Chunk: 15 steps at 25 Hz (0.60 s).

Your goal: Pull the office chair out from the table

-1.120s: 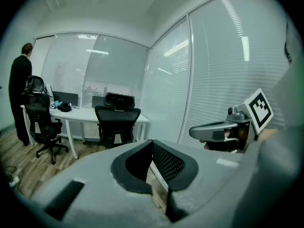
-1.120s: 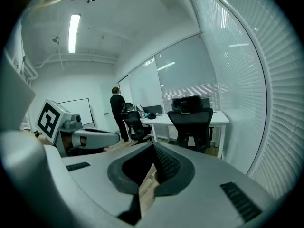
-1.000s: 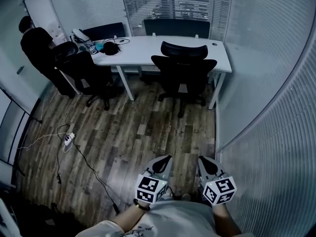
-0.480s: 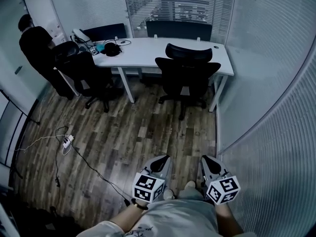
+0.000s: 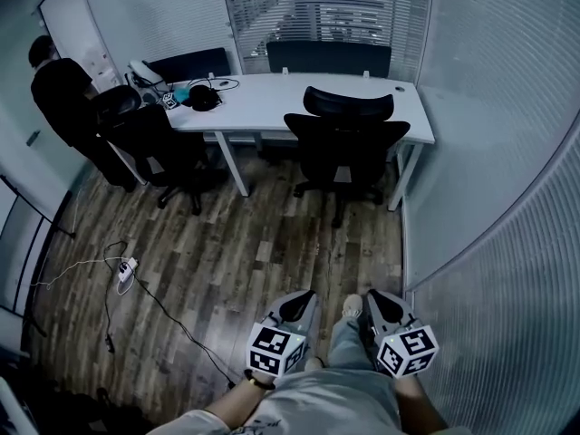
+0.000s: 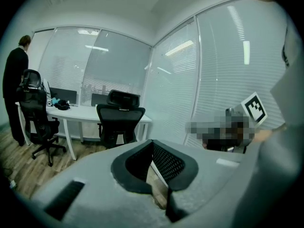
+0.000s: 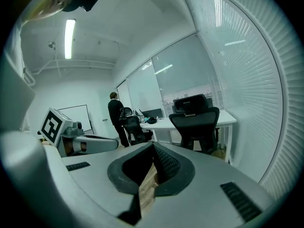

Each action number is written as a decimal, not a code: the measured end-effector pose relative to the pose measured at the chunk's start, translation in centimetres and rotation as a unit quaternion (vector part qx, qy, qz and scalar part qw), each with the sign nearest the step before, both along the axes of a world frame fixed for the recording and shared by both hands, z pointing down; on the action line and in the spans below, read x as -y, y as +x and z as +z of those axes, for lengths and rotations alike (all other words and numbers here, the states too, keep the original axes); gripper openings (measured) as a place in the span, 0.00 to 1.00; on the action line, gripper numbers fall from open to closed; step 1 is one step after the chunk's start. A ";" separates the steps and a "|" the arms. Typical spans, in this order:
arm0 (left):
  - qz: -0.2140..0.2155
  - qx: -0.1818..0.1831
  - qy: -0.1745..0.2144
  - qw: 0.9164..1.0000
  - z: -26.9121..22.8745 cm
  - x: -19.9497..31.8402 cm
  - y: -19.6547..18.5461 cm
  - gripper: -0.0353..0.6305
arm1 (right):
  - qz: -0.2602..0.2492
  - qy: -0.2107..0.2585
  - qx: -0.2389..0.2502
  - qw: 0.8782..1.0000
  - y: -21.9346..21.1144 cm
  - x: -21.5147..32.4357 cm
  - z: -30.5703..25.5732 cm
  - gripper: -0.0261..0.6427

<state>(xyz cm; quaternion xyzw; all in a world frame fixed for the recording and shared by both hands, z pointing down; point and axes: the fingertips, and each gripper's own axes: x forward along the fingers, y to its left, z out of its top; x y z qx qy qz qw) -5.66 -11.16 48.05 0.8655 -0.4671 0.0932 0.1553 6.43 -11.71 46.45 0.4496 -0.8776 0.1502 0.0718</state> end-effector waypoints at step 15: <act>-0.009 0.003 0.014 1.000 -0.3 16.4 3.4 0.07 | 0.009 0.003 -0.011 1.000 4.7 16.5 0.4 0.05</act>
